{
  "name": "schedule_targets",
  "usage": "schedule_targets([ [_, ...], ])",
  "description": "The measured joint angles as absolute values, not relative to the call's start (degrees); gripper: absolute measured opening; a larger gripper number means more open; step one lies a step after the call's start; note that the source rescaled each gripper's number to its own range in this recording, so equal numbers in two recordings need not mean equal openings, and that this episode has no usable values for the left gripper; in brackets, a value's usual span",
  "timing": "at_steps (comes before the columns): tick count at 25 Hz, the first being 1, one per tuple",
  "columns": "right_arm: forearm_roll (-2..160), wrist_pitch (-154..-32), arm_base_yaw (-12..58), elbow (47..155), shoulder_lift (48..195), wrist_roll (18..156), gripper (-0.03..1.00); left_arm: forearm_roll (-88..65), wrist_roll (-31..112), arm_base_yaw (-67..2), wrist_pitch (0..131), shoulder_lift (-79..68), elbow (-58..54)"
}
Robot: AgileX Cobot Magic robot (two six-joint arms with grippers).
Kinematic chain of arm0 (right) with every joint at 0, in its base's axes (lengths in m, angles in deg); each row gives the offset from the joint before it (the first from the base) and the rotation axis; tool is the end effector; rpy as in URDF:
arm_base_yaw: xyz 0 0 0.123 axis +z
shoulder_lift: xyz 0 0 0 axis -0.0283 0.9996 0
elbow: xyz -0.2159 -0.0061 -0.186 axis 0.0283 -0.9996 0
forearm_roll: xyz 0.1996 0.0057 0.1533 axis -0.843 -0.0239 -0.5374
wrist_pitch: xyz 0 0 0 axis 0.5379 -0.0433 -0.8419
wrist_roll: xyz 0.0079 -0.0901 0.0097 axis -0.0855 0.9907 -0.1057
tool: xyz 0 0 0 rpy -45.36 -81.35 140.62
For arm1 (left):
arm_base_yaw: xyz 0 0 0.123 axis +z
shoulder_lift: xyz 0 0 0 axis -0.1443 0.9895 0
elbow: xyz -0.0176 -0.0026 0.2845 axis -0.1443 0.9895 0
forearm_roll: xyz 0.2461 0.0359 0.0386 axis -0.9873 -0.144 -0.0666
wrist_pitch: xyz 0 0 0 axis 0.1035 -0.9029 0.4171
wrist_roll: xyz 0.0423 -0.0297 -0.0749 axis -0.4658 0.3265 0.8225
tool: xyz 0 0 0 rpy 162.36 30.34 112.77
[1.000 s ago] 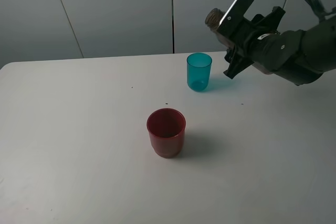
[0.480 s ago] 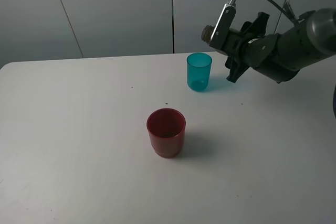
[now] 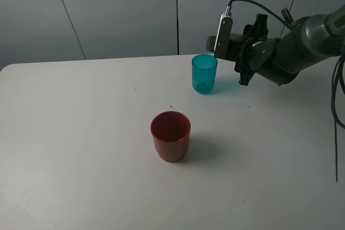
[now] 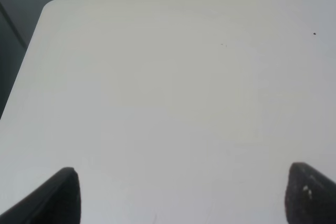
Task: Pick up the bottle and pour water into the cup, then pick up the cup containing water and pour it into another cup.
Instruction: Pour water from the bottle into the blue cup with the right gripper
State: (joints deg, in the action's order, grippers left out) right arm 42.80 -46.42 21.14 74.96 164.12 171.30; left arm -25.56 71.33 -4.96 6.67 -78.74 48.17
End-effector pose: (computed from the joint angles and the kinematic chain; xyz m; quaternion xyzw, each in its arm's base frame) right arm 0.3708 0.1141 0.1252 -0.5275 0.6574 -0.3718 0.3890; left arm -0.0077 0.0008 0.2781 -0.0014 0.8569 0.0368 0.5141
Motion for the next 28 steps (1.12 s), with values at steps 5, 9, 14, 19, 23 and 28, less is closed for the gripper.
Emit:
schedule_targets([
  [5, 44.8, -45.6, 20.8, 75.0, 164.1, 174.2, 0.01, -25.6, 71.3, -5.0, 6.7, -78.7, 48.2],
  [9, 45.9, -44.6, 20.7, 75.0, 164.1, 177.0, 0.01, -25.6, 71.3, -5.0, 6.7, -78.7, 48.2],
  [14, 46.9, -44.3, 20.7, 75.0, 164.1, 179.1, 0.01, -25.6, 71.3, -5.0, 6.7, -78.7, 48.2],
  [19, 47.4, -44.0, 20.7, 75.0, 164.1, 181.2, 0.01, -25.6, 71.3, -5.0, 6.7, -78.7, 48.2],
  [23, 48.0, -43.8, 20.7, 75.0, 164.1, 182.9, 0.01, -25.6, 71.3, -5.0, 6.7, -78.7, 48.2],
  [28, 48.4, -43.0, 20.2, 75.0, 164.1, 183.2, 0.01, -25.6, 71.3, -5.0, 6.7, -78.7, 48.2],
])
